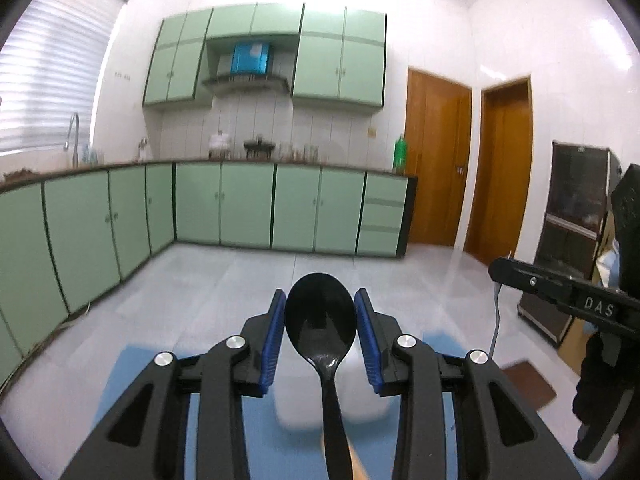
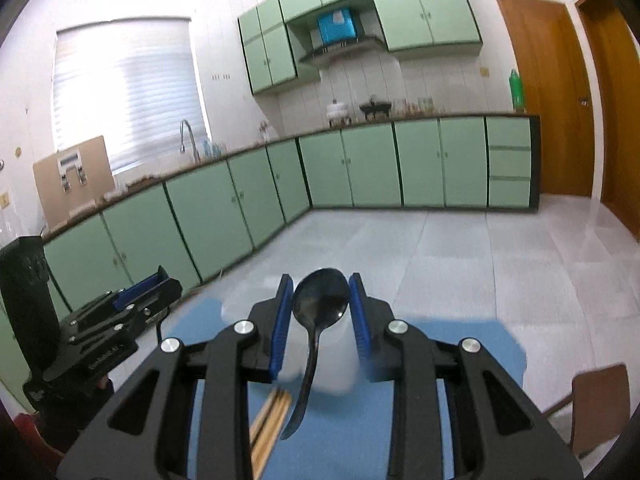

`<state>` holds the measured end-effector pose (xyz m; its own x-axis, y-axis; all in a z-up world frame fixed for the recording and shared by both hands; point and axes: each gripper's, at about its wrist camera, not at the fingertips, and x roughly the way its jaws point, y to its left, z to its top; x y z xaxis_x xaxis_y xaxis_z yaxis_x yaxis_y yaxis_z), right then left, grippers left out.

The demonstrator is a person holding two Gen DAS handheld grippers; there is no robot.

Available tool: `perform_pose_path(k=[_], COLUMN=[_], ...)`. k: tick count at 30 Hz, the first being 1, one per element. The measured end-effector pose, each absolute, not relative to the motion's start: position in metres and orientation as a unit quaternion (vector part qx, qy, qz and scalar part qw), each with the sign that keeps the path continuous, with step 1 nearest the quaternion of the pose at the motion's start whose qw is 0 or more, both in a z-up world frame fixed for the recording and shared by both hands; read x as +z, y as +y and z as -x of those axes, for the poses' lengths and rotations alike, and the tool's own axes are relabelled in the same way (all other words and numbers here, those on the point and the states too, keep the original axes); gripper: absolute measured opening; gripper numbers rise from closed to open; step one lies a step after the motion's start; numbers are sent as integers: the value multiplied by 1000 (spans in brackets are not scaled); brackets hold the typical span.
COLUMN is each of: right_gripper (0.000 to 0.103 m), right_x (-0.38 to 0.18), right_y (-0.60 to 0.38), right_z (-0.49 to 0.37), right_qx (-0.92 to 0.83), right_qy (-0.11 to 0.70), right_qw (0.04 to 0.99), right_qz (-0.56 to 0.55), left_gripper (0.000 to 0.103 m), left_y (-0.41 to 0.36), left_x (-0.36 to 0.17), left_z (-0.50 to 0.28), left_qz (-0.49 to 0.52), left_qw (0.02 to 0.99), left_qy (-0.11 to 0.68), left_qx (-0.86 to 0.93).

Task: Organize utensils
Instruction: 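Drop the black spoon into the holder with the left tool while the right drops the silver spoon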

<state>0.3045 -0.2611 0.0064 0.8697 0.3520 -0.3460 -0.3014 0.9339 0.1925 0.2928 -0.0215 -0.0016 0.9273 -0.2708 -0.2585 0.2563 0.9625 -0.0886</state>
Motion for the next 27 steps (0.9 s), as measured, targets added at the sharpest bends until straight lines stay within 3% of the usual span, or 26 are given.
perform_pose_path(k=[9,23,27], right_gripper=[27,28,47], right_x=[23,-36,-36], right_y=[-250,-224,-224], right_z=[-381,-410,-398], right_qx=[133,130,124], right_qy=[168,235,236], right_qw=[975,963,963], right_qz=[-64,-33,-34], left_gripper=[35,35,39], left_y=[-39,-36,-30], left_x=[23,-33,-29], left_z=[-379,-402,-384], left_qz=[31,37,41], left_qw=[989,978,977], left_qy=[88,164,169], left_qx=[-110,-122,-124])
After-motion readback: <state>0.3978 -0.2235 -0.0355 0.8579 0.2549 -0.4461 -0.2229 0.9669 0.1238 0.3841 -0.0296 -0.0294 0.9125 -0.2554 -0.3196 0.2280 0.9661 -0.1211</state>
